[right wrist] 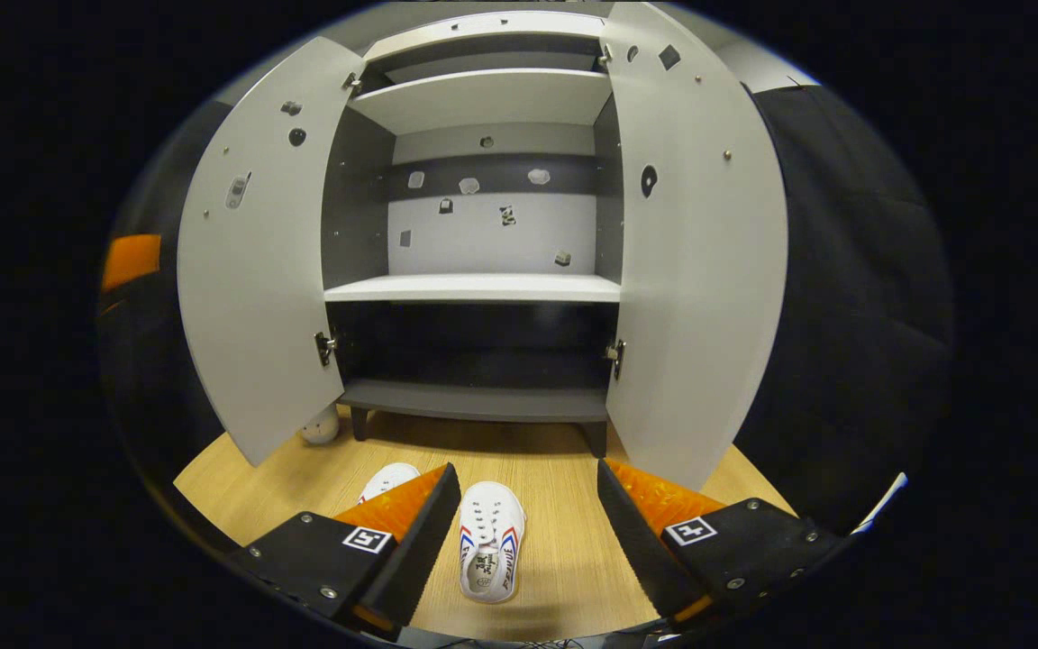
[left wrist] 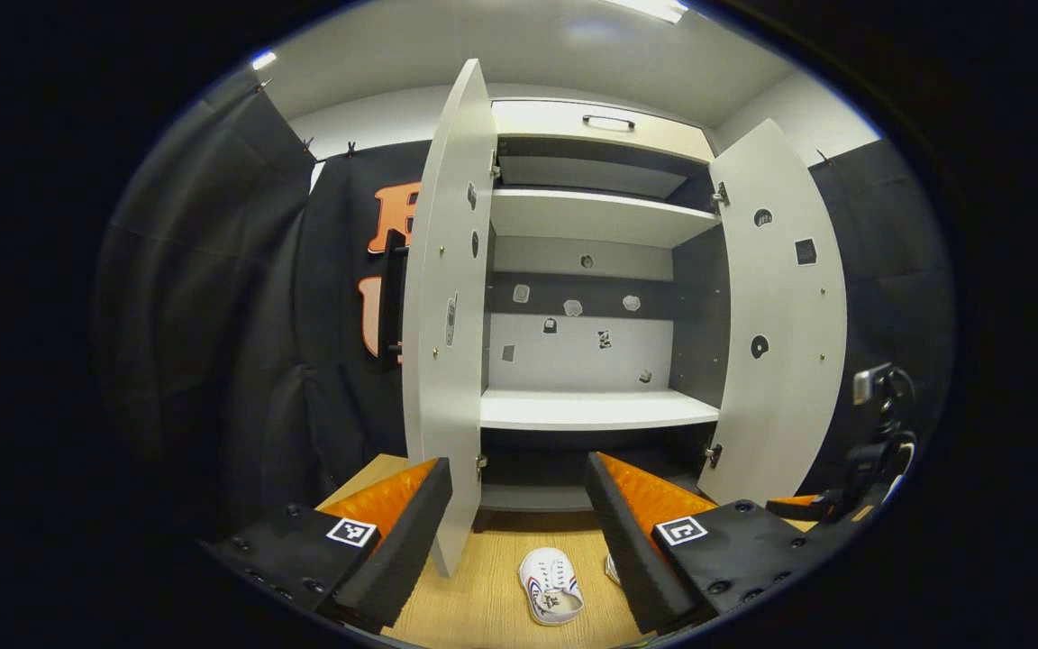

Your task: Grab one shoe with the right hand and put it into the shoe cabinet, grab the other shoe with the left hand and put it into the shoe cabinet; then close the right door with the right hand and the left door with the left hand.

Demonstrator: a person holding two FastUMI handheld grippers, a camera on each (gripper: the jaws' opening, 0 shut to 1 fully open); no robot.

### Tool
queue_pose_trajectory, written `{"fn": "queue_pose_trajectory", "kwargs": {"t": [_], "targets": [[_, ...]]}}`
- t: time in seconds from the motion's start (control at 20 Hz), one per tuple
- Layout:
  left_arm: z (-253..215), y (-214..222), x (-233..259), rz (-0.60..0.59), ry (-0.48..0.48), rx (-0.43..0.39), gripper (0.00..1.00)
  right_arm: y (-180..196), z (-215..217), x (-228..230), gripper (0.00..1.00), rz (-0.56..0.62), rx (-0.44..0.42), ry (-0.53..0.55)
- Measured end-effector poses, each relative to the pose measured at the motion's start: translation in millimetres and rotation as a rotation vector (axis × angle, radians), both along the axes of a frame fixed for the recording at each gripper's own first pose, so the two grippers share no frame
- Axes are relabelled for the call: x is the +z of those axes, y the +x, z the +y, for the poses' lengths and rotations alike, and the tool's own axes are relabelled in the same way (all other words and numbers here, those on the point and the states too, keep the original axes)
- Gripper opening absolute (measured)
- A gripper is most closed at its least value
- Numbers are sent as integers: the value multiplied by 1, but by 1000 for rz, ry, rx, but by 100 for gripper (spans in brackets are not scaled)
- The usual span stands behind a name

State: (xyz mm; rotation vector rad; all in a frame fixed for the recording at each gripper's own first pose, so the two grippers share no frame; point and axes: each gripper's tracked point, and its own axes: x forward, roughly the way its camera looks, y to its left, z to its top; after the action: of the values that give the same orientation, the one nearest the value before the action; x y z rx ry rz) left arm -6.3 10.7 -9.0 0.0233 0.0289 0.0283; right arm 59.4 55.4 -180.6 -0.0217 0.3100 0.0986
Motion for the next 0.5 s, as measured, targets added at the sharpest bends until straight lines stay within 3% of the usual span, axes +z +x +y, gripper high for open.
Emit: {"fn": "queue_pose_trajectory", "kwargs": {"t": [0.5], "targets": [[29, -3, -16, 43, 37, 70, 97, 39, 3, -149, 95, 252, -22, -56]]}}
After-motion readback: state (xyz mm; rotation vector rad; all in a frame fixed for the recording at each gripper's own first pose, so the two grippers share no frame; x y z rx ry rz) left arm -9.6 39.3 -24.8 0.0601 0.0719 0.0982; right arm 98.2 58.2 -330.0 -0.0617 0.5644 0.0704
